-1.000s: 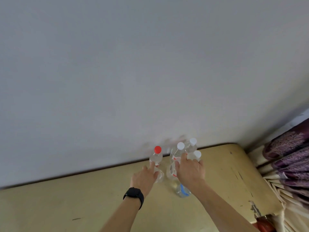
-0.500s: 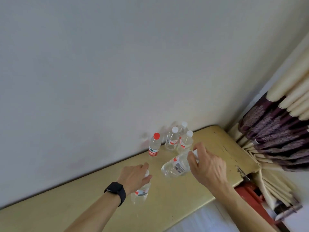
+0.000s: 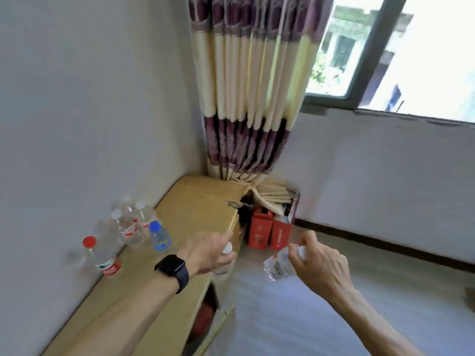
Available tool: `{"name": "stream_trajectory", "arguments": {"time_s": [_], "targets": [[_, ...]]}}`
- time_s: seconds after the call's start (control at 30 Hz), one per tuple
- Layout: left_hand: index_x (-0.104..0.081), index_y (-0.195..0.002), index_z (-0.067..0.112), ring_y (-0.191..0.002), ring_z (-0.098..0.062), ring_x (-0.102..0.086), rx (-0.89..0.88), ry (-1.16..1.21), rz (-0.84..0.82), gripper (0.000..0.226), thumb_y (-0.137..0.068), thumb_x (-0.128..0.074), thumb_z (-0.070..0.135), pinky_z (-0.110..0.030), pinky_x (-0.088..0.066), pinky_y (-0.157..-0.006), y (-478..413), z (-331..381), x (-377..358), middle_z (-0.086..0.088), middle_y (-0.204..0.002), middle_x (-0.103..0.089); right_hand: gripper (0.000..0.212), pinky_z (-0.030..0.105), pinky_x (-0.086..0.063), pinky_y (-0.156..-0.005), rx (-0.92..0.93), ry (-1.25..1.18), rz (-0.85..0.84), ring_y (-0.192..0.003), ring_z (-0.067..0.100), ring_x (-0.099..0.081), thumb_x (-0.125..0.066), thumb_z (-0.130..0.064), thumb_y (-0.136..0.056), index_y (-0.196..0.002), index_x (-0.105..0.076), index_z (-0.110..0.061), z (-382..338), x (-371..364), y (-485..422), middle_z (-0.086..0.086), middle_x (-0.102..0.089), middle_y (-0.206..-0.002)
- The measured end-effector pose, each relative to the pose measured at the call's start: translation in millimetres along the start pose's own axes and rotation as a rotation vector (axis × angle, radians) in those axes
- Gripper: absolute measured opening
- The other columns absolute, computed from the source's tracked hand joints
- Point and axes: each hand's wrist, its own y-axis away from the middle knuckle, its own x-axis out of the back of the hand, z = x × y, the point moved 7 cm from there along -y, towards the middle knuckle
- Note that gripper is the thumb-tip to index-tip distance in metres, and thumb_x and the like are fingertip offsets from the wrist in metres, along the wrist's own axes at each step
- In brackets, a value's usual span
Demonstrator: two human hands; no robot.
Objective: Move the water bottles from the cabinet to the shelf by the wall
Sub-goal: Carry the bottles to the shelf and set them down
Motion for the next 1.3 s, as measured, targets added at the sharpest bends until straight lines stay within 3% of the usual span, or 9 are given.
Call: {"name": "stream_trajectory", "arguments": {"time_s": [0.2, 0.33, 0.43, 0.63, 0.73, 0.9, 1.03, 1.2, 1.3], "targets": [[-0.038, -0.103, 0.021, -0.087, -0.031, -0.064, -0.380, -0.069, 0.192, 0.031, -0.098, -0.039, 0.052, -0.035, -0.039, -0.063, -56.0, 226.4, 68.9, -0.002, -0.097, -0.068, 0.024, 0.033, -0.033, -0.058, -0.289, 0.018, 0.240, -0.061, 0.034, -0.054, -0.055, -0.041, -0.090, -0.084, -0.042, -0.022, 185.9, 115.7, 100.5, -0.005, -0.049, -0.057], [-0.037, -0.106, 0.025, -0.096, -0.029, -0.063, -0.567, 0.034, 0.262, 0.031, -0.098, -0.036, 0.055, -0.037, -0.044, -0.073, -64.4, 380.8, 100.2, 0.004, -0.108, -0.067, 0.021, 0.032, -0.036, -0.059, -0.445, 0.053, 0.410, -0.068, 0.034, -0.058, -0.056, -0.041, -0.087, -0.082, -0.045, -0.023, 288.8, 198.3, 187.1, -0.007, -0.051, -0.062], [-0.040, -0.113, 0.028, -0.096, -0.026, -0.062, -0.692, 0.101, 0.288, 0.033, -0.098, -0.035, 0.057, -0.034, -0.039, -0.071, -64.6, 490.9, 122.5, 0.004, -0.111, -0.067, 0.021, 0.031, -0.037, -0.058, -0.516, 0.084, 0.574, -0.064, 0.029, -0.055, -0.051, -0.046, -0.084, -0.079, -0.044, -0.026, 348.6, 260.2, 254.2, -0.005, -0.058, -0.068], [-0.040, -0.111, 0.032, -0.078, -0.023, -0.055, -0.996, 0.065, 0.331, 0.030, -0.099, -0.030, 0.058, -0.035, -0.041, -0.066, -38.9, 690.3, 157.2, 0.001, -0.110, -0.069, 0.026, 0.029, -0.035, -0.058, -0.693, 0.194, 0.748, -0.065, 0.020, -0.049, -0.049, -0.050, -0.083, -0.079, -0.048, -0.025, 433.9, 362.0, 369.1, -0.008, -0.052, -0.067], [-0.046, -0.108, 0.032, -0.080, -0.025, -0.061, -1.144, 0.064, 0.340, 0.032, -0.098, -0.030, 0.058, -0.036, -0.047, -0.067, -26.9, 775.8, 168.7, 0.000, -0.107, -0.070, 0.024, 0.030, -0.038, -0.059, -0.791, 0.203, 0.800, -0.067, 0.020, -0.051, -0.049, -0.050, -0.083, -0.080, -0.049, -0.026, 472.7, 399.7, 416.7, -0.007, -0.055, -0.070], [-0.045, -0.096, 0.030, -0.069, -0.019, -0.055, -1.376, 0.056, 0.369, 0.030, -0.099, -0.030, 0.056, -0.035, -0.042, -0.060, -7.4, 904.3, 180.2, 0.006, -0.091, -0.067, 0.028, 0.030, -0.041, -0.059, -0.947, 0.329, 0.896, -0.068, 0.022, -0.055, -0.050, -0.048, -0.079, -0.075, -0.055, -0.021, 529.4, 459.3, 483.1, -0.004, -0.060, -0.070], [-0.046, -0.094, 0.028, -0.069, -0.021, -0.056, -1.503, 0.081, 0.378, 0.029, -0.099, -0.034, 0.053, -0.038, -0.047, -0.062, -5.0, 1003.9, 190.2, 0.005, -0.084, -0.063, 0.029, 0.029, -0.034, -0.058, -1.061, 0.445, 0.967, -0.062, 0.022, -0.046, -0.046, -0.049, -0.079, -0.072, -0.054, -0.021, 578.4, 501.9, 526.8, -0.005, -0.054, -0.064], [-0.040, -0.090, 0.030, -0.071, -0.021, -0.057, -1.667, 0.079, 0.479, 0.027, -0.097, -0.034, 0.055, -0.033, -0.036, -0.056, -12.4, 1132.0, 195.3, 0.005, -0.085, -0.064, 0.022, 0.031, -0.034, -0.057, -1.204, 0.503, 1.011, -0.061, 0.027, -0.044, -0.059, -0.038, -0.083, -0.070, -0.053, -0.021, 649.6, 542.4, 566.3, -0.005, -0.048, -0.058], [-0.037, -0.091, 0.030, -0.069, -0.019, -0.055, -1.745, 0.073, 0.436, 0.024, -0.099, -0.035, 0.054, -0.030, -0.033, -0.053, -11.7, 1205.2, 185.6, 0.005, -0.090, -0.065, 0.021, 0.034, -0.038, -0.060, -1.299, 0.470, 1.033, -0.069, 0.033, -0.052, -0.064, -0.034, -0.085, -0.073, -0.054, -0.020, 693.6, 555.9, 591.2, -0.002, -0.056, -0.062]]}}
